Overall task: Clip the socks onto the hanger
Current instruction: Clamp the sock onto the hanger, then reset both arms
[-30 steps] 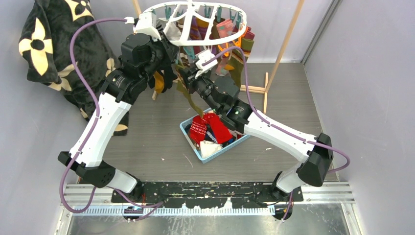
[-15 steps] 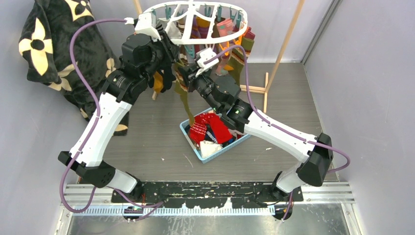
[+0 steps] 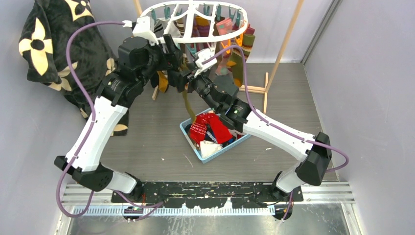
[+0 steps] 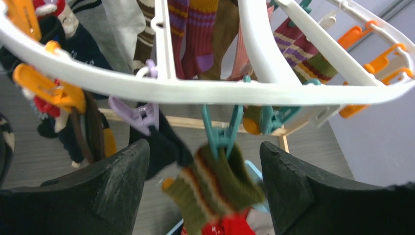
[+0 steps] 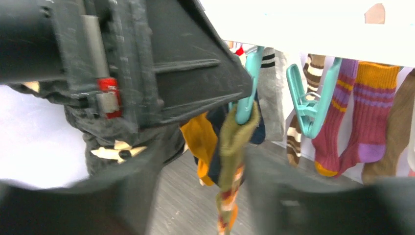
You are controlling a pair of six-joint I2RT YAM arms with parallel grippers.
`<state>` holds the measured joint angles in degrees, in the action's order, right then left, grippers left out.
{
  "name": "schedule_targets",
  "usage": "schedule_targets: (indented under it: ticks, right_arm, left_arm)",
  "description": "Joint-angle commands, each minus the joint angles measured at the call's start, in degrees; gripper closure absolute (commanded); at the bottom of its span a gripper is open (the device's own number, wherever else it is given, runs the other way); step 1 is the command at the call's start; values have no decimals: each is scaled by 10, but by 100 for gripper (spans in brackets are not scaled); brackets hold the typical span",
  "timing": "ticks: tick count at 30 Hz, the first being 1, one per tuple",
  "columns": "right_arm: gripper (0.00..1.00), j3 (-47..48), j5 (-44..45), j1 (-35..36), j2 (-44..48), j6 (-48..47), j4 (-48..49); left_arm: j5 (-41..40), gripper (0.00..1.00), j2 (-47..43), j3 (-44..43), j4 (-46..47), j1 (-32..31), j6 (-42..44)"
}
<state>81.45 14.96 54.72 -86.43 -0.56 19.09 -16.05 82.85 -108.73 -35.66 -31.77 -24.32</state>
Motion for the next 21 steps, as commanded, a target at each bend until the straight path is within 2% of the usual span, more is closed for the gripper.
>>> schedule_targets:
  ticks: [1,2,3,8,9,10,13,16,19,21]
  right_arm:
    - [10,23,7,2,21,5,-3]
    - [1,16,14,1,28,5,-11]
    - [1,8,23,-1,35,5,-19]
    - [0,-85,61,-34,111,58,-47]
    - [0,-113,76,-42,130,68,-49]
    - [0,-139,95,-53,152,82,-53]
    - [0,-234,144,-102,224,142,-60]
    - [0,-313,220,-159,283,198,-100]
    - [0,-362,288,-220,326,246,-163]
    - [0,-402,341,-246,347,243,-161]
  left_arm:
    - [30,15,-70,11,-32,21,34]
    - [44,13,-81,19,-45,32,35]
    - [64,12,-91,31,-56,47,36]
    - [192,9,-141,122,-54,163,74]
    - [229,8,-146,149,-50,190,91]
    - [255,3,-151,170,-46,217,107]
    - [329,2,-163,256,-31,272,177]
    - [333,2,-180,365,6,285,227]
    - [306,2,-194,481,88,286,249]
    - [285,2,-189,540,148,286,262]
